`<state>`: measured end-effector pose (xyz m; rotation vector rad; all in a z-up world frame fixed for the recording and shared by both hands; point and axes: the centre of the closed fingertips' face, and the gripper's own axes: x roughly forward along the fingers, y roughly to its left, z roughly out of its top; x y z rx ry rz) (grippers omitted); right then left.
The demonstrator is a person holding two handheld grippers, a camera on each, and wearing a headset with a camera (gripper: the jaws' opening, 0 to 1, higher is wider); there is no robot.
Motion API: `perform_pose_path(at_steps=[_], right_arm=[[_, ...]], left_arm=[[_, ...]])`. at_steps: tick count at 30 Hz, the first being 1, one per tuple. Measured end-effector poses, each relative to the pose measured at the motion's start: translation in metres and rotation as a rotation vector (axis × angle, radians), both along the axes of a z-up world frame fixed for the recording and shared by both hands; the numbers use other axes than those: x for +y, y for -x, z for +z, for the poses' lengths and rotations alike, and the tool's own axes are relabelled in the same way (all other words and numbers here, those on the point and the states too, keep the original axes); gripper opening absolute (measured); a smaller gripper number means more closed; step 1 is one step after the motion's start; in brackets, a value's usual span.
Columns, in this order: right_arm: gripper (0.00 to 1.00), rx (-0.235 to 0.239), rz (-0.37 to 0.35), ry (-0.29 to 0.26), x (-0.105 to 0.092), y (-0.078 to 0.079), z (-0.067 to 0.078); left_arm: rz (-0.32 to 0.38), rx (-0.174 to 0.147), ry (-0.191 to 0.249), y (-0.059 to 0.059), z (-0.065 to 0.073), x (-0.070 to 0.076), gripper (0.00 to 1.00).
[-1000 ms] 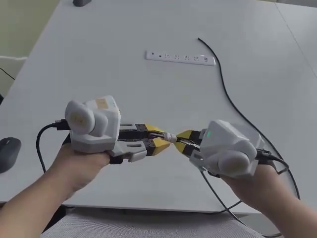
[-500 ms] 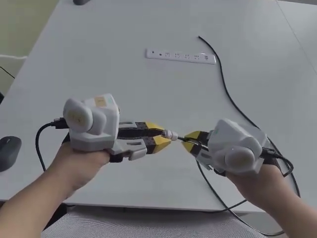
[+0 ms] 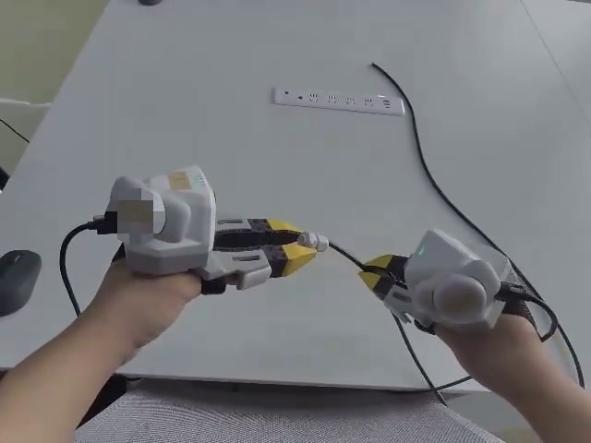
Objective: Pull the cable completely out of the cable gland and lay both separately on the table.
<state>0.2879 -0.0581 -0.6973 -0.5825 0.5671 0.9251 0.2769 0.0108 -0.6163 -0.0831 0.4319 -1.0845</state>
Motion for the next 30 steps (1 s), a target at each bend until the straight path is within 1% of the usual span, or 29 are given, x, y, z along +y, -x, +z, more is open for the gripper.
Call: perform_pose_path(at_steps=[2, 7, 11, 13, 14, 16, 19, 21, 23, 24, 26, 30], right_arm=[[0.0, 0.008, -0.01, -0.004, -0.002, 0.0, -0.001], [0.0, 0.008, -0.02, -0.006, -0.002, -0.003, 0.001], [0.0, 0.011, -0.026, -0.005, -0.002, -0.005, 0.004], [0.0, 0.013, -0.029, -0.006, -0.002, -0.006, 0.005], [0.0, 0.014, -0.029, -0.007, -0.002, -0.007, 0.006], [0.0, 0.017, -0.031, -0.003, -0.002, -0.007, 0.007], [0.0, 0.02, -0.035, -0.008, -0.001, -0.009, 0.01], [0.0, 0.015, -0.04, -0.005, -0.001, -0.012, 0.012], [0.0, 0.011, -0.044, -0.007, -0.001, -0.016, 0.015], [0.0, 0.014, -0.044, -0.007, 0.0, -0.017, 0.015], [0.0, 0.014, -0.04, 0.005, 0.0, -0.019, 0.014], [0.0, 0.017, -0.034, 0.012, 0.003, -0.023, 0.016]], left_arm=[[-0.003, 0.004, -0.006, 0.001, -0.002, 0.0, 0.15], [-0.022, 0.008, -0.023, 0.003, -0.009, -0.004, 0.15], [-0.022, 0.009, -0.018, 0.003, -0.009, -0.005, 0.15], [-0.019, 0.0, -0.017, 0.002, -0.009, -0.005, 0.15], [-0.018, 0.001, -0.016, 0.002, -0.009, -0.005, 0.15], [-0.013, -0.003, -0.016, 0.0, -0.01, -0.003, 0.15], [-0.003, 0.0, -0.018, -0.001, -0.012, 0.001, 0.15], [-0.004, -0.008, -0.023, 0.0, -0.013, 0.003, 0.15], [-0.002, -0.006, -0.022, 0.0, -0.014, 0.005, 0.15], [0.001, -0.01, -0.023, -0.001, -0.015, 0.007, 0.15], [0.012, -0.005, -0.024, -0.002, -0.018, 0.011, 0.15], [0.028, -0.005, -0.03, -0.004, -0.025, 0.018, 0.15]])
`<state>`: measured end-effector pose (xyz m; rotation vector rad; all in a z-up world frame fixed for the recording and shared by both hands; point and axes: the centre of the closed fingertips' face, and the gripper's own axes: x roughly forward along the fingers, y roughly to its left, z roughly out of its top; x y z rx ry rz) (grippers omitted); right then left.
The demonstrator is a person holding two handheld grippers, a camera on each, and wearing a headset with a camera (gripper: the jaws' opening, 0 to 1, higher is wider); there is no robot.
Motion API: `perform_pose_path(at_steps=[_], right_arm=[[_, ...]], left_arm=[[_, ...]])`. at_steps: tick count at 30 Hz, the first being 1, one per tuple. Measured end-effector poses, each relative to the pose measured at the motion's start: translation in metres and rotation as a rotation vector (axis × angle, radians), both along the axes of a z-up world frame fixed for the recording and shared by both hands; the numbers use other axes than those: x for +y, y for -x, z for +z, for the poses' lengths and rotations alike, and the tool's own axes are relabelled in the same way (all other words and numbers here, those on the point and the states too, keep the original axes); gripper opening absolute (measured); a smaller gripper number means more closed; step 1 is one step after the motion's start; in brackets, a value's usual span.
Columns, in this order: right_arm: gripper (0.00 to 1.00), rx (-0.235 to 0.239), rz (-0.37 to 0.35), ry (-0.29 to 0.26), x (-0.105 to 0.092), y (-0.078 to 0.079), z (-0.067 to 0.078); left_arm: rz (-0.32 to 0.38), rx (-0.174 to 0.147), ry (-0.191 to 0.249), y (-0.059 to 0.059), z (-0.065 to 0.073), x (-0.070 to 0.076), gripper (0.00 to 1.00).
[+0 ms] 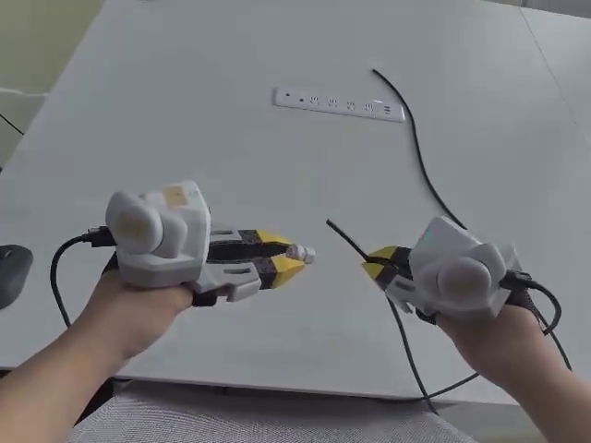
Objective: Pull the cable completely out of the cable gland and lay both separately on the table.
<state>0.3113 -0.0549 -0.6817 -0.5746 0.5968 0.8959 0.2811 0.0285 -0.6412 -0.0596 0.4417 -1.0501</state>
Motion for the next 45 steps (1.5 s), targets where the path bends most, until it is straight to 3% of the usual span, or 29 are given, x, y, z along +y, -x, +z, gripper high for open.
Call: perform_pose_path(at_steps=[13, 24, 31, 45], right_arm=[[0.0, 0.009, 0.039, 0.046, 0.019, -0.028, 0.0], [0.0, 0.034, 0.093, 0.09, 0.049, -0.048, -0.015], [0.0, 0.055, 0.091, 0.087, 0.071, -0.065, -0.026], [0.0, 0.051, 0.199, 0.126, 0.126, -0.072, -0.042]], left_arm=[[0.044, 0.024, 0.017, 0.005, -0.013, 0.016, 0.15], [0.099, 0.048, 0.031, 0.01, -0.027, 0.036, 0.15], [0.125, 0.059, 0.03, 0.011, -0.038, 0.048, 0.15], [0.16, 0.089, 0.034, 0.008, -0.062, 0.068, 0.15]])
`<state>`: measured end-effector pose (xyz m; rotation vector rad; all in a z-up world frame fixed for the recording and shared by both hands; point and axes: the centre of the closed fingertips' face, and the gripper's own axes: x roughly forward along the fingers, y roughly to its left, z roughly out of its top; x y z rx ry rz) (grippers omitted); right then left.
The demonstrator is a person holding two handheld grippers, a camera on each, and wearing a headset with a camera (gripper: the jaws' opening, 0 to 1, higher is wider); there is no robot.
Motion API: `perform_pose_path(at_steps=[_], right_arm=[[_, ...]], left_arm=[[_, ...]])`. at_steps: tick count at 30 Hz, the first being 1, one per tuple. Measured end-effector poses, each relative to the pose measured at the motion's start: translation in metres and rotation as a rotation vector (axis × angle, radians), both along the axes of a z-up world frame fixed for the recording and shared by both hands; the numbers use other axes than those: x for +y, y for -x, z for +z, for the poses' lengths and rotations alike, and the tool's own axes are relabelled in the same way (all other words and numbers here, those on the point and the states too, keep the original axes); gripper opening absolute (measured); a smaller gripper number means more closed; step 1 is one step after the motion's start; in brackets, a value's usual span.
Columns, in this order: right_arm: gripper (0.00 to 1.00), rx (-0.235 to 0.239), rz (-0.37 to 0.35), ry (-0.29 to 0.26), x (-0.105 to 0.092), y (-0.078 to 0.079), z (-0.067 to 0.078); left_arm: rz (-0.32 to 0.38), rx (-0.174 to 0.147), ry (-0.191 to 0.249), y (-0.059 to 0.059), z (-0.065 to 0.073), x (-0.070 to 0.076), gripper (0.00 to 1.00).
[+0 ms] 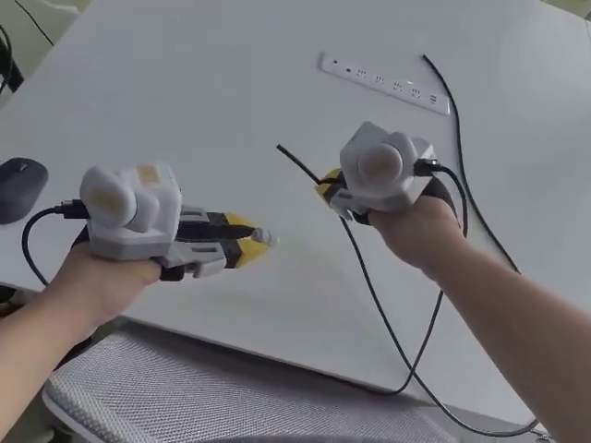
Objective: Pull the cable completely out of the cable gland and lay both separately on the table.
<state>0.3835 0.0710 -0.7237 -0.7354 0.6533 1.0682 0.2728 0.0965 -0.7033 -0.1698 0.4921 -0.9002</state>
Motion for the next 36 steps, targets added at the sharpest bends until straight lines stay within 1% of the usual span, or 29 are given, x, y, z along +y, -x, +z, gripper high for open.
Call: perform_pose_path(at_steps=[2, 5, 9, 10, 12, 14, 17, 20, 22, 25, 29, 31, 32, 34, 36], right_arm=[[0.0, -0.001, 0.022, 0.015, 0.006, 0.0, -0.004], [0.0, -0.003, 0.067, 0.027, 0.021, 0.002, -0.008], [0.0, 0.0, 0.11, 0.034, 0.038, 0.003, -0.014], [0.0, 0.005, 0.118, 0.037, 0.042, 0.003, -0.017], [0.0, 0.01, 0.138, 0.043, 0.05, 0.004, -0.022], [0.0, 0.016, 0.155, 0.046, 0.057, 0.005, -0.026], [0.0, 0.028, 0.182, 0.049, 0.067, 0.01, -0.031], [0.0, 0.04, 0.2, 0.057, 0.074, 0.013, -0.037], [0.0, 0.053, 0.214, 0.072, 0.077, 0.017, -0.044], [0.0, 0.065, 0.234, 0.068, 0.085, 0.024, -0.049], [0.0, 0.082, 0.252, 0.084, 0.088, 0.029, -0.062], [0.0, 0.108, 0.244, 0.078, 0.091, 0.032, -0.064], [0.0, 0.115, 0.249, 0.072, 0.094, 0.035, -0.066], [0.0, 0.115, 0.276, 0.09, 0.095, 0.038, -0.073], [0.0, 0.112, 0.288, 0.102, 0.096, 0.04, -0.078]], left_arm=[[0.001, 0.004, -0.002, 0.0, -0.004, 0.003, 0.15], [0.001, 0.01, -0.012, 0.002, -0.011, 0.007, 0.15], [0.003, 0.018, -0.028, 0.003, -0.022, 0.013, 0.15], [0.004, 0.024, -0.03, 0.003, -0.025, 0.014, 0.15], [0.008, 0.028, -0.025, 0.003, -0.029, 0.016, 0.15], [0.01, 0.035, -0.031, 0.003, -0.033, 0.018, 0.15], [0.017, 0.047, -0.025, 0.002, -0.04, 0.02, 0.15], [0.023, 0.056, -0.027, 0.0, -0.048, 0.021, 0.15], [0.024, 0.062, -0.033, -0.002, -0.054, 0.022, 0.15], [0.027, 0.072, -0.037, -0.003, -0.06, 0.023, 0.15], [0.029, 0.084, -0.045, -0.003, -0.069, 0.025, 0.15], [0.032, 0.095, -0.049, -0.003, -0.075, 0.025, 0.15], [0.032, 0.095, -0.052, -0.003, -0.077, 0.025, 0.15], [0.028, 0.11, -0.062, -0.002, -0.083, 0.026, 0.15], [0.026, 0.111, -0.08, -0.002, -0.087, 0.027, 0.15]])
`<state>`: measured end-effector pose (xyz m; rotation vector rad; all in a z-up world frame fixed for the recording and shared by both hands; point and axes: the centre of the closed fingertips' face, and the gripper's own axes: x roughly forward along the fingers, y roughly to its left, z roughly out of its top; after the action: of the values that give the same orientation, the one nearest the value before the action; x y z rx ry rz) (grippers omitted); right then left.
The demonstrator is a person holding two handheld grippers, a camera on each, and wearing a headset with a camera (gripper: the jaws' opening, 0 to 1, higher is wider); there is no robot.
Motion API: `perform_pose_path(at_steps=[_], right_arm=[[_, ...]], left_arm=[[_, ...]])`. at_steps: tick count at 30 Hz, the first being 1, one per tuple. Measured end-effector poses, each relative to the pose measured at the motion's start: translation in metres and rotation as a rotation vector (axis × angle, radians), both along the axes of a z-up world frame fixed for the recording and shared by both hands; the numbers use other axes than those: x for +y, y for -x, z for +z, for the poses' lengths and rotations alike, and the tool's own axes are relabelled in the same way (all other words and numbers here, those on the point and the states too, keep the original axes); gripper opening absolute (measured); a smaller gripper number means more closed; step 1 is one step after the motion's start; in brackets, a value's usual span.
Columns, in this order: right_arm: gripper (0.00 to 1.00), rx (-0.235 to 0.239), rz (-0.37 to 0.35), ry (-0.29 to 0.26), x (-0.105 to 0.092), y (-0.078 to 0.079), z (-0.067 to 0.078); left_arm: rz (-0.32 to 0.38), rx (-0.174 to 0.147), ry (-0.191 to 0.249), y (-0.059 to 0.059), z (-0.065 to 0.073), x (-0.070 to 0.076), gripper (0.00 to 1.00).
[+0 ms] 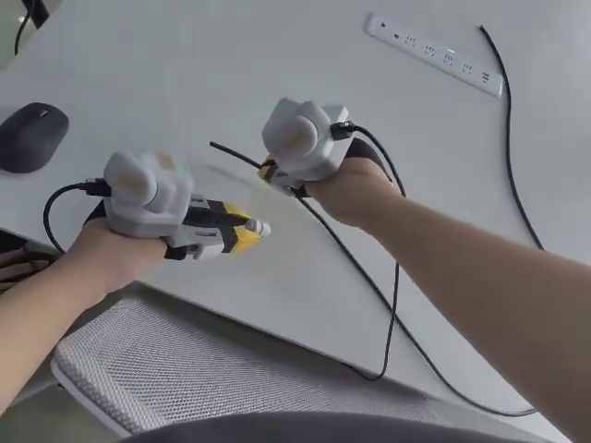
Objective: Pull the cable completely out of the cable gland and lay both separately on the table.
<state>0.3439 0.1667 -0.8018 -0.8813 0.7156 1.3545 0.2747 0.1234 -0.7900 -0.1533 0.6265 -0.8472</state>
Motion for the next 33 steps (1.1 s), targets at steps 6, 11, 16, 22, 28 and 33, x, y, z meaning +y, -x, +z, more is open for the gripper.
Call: perform_pose_path(at_steps=[6, 11, 16, 22, 28, 33], right_arm=[[0.0, 0.001, 0.008, 0.003, 0.004, 0.004, -0.004], [0.0, 0.018, 0.002, -0.003, 0.004, 0.003, -0.011], [0.0, 0.031, -0.012, -0.008, 0.004, -0.001, -0.016], [0.0, 0.028, -0.002, -0.006, 0.004, -0.001, -0.019], [0.0, 0.029, -0.01, -0.007, 0.005, -0.002, -0.021], [0.0, 0.041, -0.024, -0.016, 0.006, -0.004, -0.022]], left_arm=[[0.0, 0.005, -0.019, -0.001, -0.005, 0.003, 0.15], [-0.005, 0.014, -0.038, 0.0, -0.012, 0.003, 0.15], [-0.014, 0.019, -0.059, 0.003, -0.014, 0.002, 0.15], [-0.027, 0.02, -0.081, 0.006, -0.016, 0.001, 0.16], [-0.027, 0.017, -0.096, 0.007, -0.018, 0.003, 0.16], [-0.027, 0.016, -0.1, 0.007, -0.018, 0.003, 0.16]])
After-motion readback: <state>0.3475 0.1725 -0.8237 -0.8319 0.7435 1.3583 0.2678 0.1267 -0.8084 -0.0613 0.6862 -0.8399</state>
